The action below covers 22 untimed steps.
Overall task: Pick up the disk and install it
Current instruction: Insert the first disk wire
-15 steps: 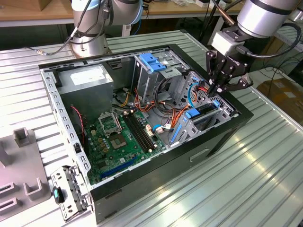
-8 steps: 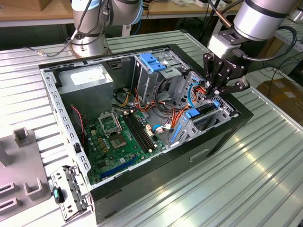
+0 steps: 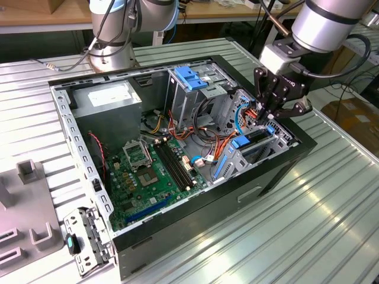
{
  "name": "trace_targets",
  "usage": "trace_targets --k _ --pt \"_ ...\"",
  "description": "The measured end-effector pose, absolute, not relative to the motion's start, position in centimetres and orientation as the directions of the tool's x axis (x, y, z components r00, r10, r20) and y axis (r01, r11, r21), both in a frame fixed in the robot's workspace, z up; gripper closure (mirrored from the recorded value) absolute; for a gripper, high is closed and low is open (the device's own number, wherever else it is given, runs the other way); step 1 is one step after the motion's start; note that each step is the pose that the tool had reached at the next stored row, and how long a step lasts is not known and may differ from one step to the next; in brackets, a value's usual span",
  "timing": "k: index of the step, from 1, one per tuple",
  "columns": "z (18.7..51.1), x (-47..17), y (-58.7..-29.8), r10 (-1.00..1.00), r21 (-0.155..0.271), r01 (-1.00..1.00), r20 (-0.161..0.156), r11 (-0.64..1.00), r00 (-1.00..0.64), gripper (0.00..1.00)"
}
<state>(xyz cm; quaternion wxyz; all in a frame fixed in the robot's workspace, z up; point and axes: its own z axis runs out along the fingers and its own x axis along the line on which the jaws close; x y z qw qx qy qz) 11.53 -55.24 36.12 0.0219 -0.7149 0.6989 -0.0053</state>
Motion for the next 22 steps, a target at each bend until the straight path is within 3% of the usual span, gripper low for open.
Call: trace_targets --k 22 --pt "35.3 11.3 -56.3 -0.999 -0.039 -0.998 -0.023 -0.047 0.048 0.84"
